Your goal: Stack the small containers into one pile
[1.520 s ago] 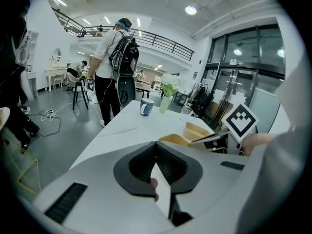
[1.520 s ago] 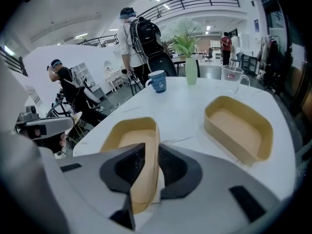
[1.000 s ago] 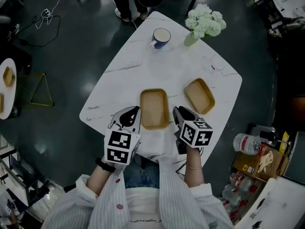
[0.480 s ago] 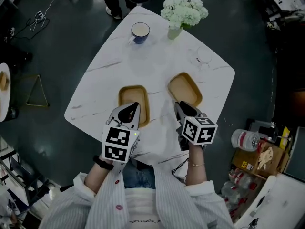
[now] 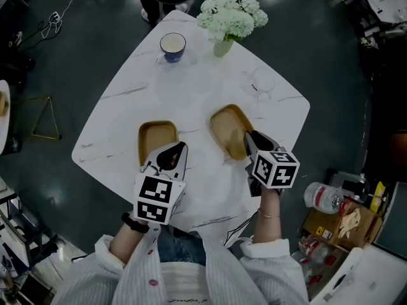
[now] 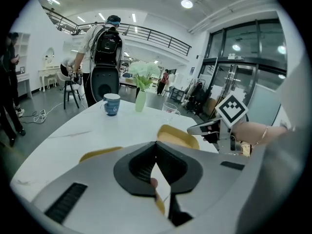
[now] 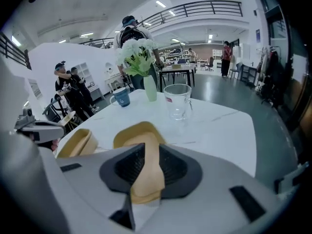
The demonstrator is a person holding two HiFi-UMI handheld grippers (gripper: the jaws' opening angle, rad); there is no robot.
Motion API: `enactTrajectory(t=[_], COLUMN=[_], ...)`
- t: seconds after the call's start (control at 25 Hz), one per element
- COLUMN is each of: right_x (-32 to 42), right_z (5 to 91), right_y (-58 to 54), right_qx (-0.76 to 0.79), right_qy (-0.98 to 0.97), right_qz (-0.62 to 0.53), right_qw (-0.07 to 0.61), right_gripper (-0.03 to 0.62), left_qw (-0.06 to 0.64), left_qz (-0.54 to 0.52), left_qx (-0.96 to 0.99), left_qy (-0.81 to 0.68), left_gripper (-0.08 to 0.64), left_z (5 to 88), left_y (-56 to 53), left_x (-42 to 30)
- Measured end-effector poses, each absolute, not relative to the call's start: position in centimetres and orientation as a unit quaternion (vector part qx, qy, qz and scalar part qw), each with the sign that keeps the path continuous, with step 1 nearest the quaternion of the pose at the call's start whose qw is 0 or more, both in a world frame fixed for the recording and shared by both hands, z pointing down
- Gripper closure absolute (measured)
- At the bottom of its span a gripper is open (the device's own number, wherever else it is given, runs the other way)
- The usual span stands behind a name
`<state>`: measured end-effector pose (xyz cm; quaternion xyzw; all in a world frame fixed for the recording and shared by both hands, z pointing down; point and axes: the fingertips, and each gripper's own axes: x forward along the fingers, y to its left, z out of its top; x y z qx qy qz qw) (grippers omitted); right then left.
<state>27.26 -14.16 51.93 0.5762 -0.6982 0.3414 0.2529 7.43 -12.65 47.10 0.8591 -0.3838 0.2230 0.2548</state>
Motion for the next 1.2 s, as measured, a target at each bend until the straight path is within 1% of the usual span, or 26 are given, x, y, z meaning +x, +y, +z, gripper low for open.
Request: enactTrajectory(t=[0.24,0.6,0.64,0.72,0.92,1.2], right_x=[29.3,29.1,29.1,28.9,27.8,25.6], right_z=[53.8,57.0,57.2,57.4,57.0,55.3], right_y=[-16.0,-17.0,-17.0,-16.8,-15.9,-14.7], right_qx=[0.566,0.532,0.532,0.528,0.519,0.526], right_qy=[-0.702,-0.706,-0.705,-0.706,-0.712,-0.713], right_qz=[0.327,0.336,0.336,0.337,0.351,0.362], right_qw=[0.283,0.324,0.326,0.329,0.318,0.291], right_gripper=[0.508,0.508,0.511,0.540,0.563,0.569], left_qw=[0.261,0.270,0.270,0.271,0.276,0.273], left_qz=[0.224,0.229,0.229,0.227,0.220,0.214], left_qx=[0.854,0.850,0.849,0.848,0.846,0.854], left_qy=[-0.390,-0.391,-0.392,-0.395,-0.401,-0.389], left_gripper=[0.543,0.543,0.543,0.543,0.543,0.543], left_z=[47.6,48.5,48.5,48.5,48.3,47.7], left_y=[-13.0,-13.0,-13.0,-13.0,-13.0,-12.6], left_x=[8.4,8.9,8.9,8.7,7.6,6.0])
